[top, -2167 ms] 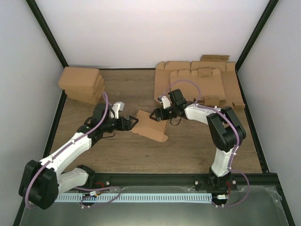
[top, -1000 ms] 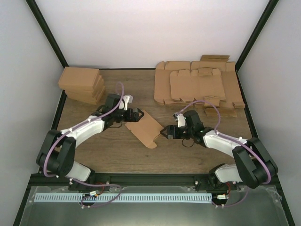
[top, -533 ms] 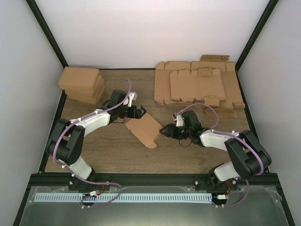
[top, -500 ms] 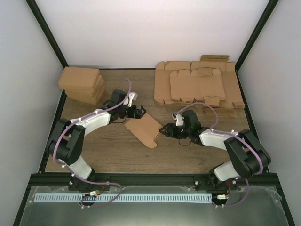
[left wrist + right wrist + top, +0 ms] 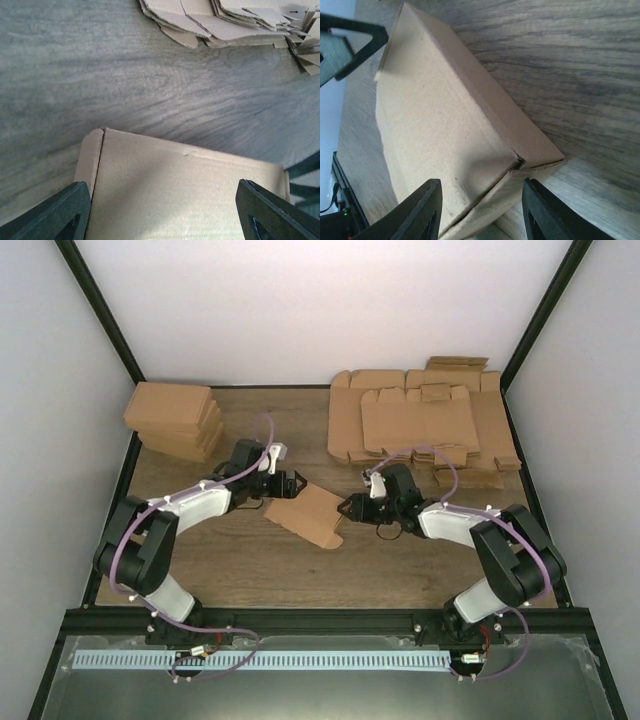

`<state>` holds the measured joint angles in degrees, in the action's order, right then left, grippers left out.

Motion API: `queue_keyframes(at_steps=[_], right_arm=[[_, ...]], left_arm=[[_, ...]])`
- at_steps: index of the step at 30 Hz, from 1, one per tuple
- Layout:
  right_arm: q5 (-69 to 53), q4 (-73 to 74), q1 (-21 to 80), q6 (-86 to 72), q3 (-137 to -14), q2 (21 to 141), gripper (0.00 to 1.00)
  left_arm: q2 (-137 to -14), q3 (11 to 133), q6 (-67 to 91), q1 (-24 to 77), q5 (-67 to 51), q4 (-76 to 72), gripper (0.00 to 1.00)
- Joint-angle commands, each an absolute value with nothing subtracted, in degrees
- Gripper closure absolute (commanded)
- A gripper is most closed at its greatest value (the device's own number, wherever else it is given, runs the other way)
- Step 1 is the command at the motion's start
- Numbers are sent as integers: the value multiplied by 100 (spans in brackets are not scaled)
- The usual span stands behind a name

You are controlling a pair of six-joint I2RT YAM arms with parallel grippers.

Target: Fold the paper box

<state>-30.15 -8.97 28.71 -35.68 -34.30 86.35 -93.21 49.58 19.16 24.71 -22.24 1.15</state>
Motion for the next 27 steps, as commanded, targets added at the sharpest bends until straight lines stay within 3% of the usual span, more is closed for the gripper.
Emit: queue_keyframes(at_steps=[1, 5, 13, 17, 27], right_arm=[[-2716, -602, 2900, -3123, -3856, 8661, 53], [-2318, -604, 2900, -2876, -3836, 8225, 47], [-1476, -795, 2906, -2712, -3945, 7746, 13], [-1255, -973, 2909, -2823, -4017, 7681, 4], [-1037, -1086, 2918, -2886, -4329, 7857, 0]], left_arm=[[-8946, 4587, 2264, 2544, -2630, 274, 18], [-8448, 4427, 2416, 2590, -2485, 420, 16], [-7626, 4057, 2663, 2587, -1882, 417, 8], [-7461, 3855, 2797, 2501, -1522, 336, 7], [-7497, 3424, 2870, 1850, -2481, -87, 39]])
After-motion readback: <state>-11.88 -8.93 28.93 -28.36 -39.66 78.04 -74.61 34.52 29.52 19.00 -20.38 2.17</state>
